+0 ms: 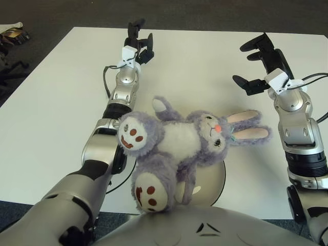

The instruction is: Put the doll into the plate.

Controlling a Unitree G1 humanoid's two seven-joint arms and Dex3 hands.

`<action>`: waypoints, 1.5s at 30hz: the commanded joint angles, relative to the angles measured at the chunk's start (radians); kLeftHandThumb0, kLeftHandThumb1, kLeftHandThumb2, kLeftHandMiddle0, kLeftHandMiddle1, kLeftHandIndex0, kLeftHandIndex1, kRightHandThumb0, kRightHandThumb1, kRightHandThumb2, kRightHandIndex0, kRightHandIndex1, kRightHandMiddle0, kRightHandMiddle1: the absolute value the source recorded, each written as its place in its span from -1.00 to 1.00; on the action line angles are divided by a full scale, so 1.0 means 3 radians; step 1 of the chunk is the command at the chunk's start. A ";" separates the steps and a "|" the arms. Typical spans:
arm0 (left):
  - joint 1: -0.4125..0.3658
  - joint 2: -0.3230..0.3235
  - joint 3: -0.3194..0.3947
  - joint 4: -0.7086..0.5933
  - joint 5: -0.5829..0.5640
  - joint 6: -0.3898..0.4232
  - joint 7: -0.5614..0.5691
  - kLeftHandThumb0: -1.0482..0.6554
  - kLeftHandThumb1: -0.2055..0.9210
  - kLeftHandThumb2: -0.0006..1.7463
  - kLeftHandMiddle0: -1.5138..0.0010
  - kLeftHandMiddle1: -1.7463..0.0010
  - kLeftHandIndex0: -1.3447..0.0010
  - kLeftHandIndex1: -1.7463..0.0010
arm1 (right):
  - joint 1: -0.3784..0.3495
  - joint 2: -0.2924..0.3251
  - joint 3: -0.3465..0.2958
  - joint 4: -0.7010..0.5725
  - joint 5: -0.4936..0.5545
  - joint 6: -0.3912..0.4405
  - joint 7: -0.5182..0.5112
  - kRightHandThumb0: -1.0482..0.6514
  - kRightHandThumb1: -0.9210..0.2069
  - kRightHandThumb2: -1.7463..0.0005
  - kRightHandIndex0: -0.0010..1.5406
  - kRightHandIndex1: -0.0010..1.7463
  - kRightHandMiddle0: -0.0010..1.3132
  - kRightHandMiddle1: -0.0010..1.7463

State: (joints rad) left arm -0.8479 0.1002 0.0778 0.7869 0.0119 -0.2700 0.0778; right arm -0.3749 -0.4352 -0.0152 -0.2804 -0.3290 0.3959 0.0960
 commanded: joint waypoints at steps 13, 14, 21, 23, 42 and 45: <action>0.0163 0.0016 0.0170 0.0030 -0.0222 -0.0211 -0.0278 -0.42 0.96 -0.17 0.72 -0.10 1.00 0.02 | -0.0058 0.0331 -0.0602 0.0395 0.0530 -0.0145 -0.0218 -0.32 -0.11 -0.20 -0.66 0.36 -0.92 0.67; 0.0188 0.0020 0.0176 0.0037 -0.0231 -0.0226 -0.0298 -0.42 0.97 -0.17 0.71 -0.11 1.00 -0.06 | -0.0064 0.0354 -0.0670 0.0508 0.0619 -0.0235 -0.0225 -0.27 -0.10 -0.23 -0.62 0.39 -0.90 0.69; 0.0304 0.0040 0.0197 -0.0030 -0.0261 -0.0149 -0.0355 -0.45 1.00 -0.15 0.67 -0.19 1.00 -0.38 | -0.0035 0.0487 -0.0798 0.0593 0.0856 -0.0368 -0.0322 -0.19 -0.76 0.22 -0.58 0.44 -0.69 0.95; 0.0355 0.0036 0.0201 -0.0076 -0.0272 -0.0145 -0.0374 -0.44 1.00 -0.14 0.65 -0.24 1.00 -0.46 | 0.0027 0.0546 -0.0796 0.0495 0.0873 -0.0333 -0.0369 -0.19 -0.82 0.26 -0.57 0.43 -0.67 0.98; 0.0616 0.0032 0.0267 -0.0303 -0.0348 -0.0036 -0.0389 -0.19 0.95 -0.36 0.33 -0.60 0.69 -0.99 | 0.0262 0.0969 -0.0864 0.0603 0.1249 -0.0472 -0.0496 -0.21 -0.66 0.10 -0.40 0.56 -0.53 1.00; 0.0643 0.0028 0.0296 -0.0339 -0.0374 0.0019 -0.0389 -0.19 0.90 -0.31 0.31 -0.64 0.66 -1.00 | 0.0306 0.0993 -0.0850 0.0616 0.1260 -0.0538 -0.0489 -0.21 -0.64 0.08 -0.37 0.59 -0.52 1.00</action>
State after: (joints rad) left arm -0.6727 0.1030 0.1561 0.7034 -0.0866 -0.2859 -0.0367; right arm -0.2992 -0.1437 -0.2706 -0.1038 0.0328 0.2675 -0.0509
